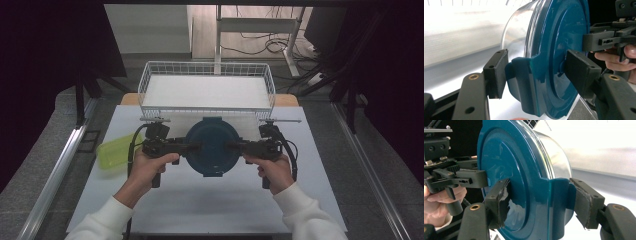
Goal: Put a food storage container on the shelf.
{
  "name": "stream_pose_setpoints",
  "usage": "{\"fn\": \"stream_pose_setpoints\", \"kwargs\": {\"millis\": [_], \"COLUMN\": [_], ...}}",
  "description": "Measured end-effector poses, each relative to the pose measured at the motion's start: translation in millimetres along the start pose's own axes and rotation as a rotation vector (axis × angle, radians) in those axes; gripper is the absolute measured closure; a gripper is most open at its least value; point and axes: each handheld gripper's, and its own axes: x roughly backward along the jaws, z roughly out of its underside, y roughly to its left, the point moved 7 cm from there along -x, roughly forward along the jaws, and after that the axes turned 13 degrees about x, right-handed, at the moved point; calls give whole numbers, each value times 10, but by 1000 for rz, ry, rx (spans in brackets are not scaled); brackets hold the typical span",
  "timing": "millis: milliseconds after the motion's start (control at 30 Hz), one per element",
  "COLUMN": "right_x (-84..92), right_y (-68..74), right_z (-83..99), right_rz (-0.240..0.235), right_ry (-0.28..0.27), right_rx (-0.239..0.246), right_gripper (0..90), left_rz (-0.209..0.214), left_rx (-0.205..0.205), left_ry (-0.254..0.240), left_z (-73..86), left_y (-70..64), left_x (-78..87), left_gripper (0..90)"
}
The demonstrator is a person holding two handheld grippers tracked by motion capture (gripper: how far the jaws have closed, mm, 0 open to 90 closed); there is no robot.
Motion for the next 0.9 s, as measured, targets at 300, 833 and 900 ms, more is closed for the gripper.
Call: {"fn": "stream_pose_setpoints", "kwargs": {"millis": [300,833,900], "right_x": [37,96,96], "right_y": [15,31,31], "right_z": [-127,-410,-425], "right_rz": [2,16,16], "right_ry": [-12,-34,-35], "right_rx": [10,40,41], "right_gripper": [352,353,353], "left_rz": [3,13,11], "left_rx": [-16,-41,-49], "left_ry": [-17,-36,-34], "left_z": [-132,-376,-405], "left_y": [-62,-131,-132], "left_x": [39,97,107], "left_gripper": [371,371,371]}}
